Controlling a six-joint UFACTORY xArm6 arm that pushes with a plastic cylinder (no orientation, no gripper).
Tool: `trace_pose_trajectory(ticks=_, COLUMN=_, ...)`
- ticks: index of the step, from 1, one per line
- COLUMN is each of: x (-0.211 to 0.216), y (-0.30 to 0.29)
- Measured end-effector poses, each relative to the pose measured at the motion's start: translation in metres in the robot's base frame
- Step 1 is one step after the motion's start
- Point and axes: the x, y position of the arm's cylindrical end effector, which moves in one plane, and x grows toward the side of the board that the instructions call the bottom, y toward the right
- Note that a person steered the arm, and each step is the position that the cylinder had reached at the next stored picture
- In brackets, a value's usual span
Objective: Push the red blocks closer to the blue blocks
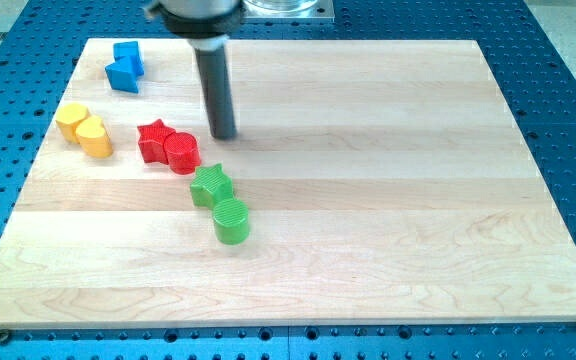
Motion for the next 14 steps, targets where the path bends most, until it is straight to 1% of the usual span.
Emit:
trace_pose_trajectory(ticks=1, x=0.014, y=-0.009)
trace_pose_trajectory(ticks=3, x=0.015, y=-0.043)
trace_pose_trajectory(ticks=5, x=0.020, y=-0.049)
trace_pose_trajectory(ticks=6, x=-0.015, y=-0.059)
trace_pose_trajectory(ticks=8, x=-0.019, y=-0.059)
trace_pose_trajectory(ticks=9, x=-0.003, y=-0.055)
trace_pose_trajectory(ticks=10, x=-0.002, y=-0.054)
trace_pose_trajectory(ticks=11, x=0.016, y=-0.054)
trace_pose_trajectory(ticks=12, x=0.049, y=-0.060)
trace_pose_trajectory(ticks=13, x=0.075, y=-0.088)
trace_pose_trajectory(ticks=14, x=0.041, y=-0.090)
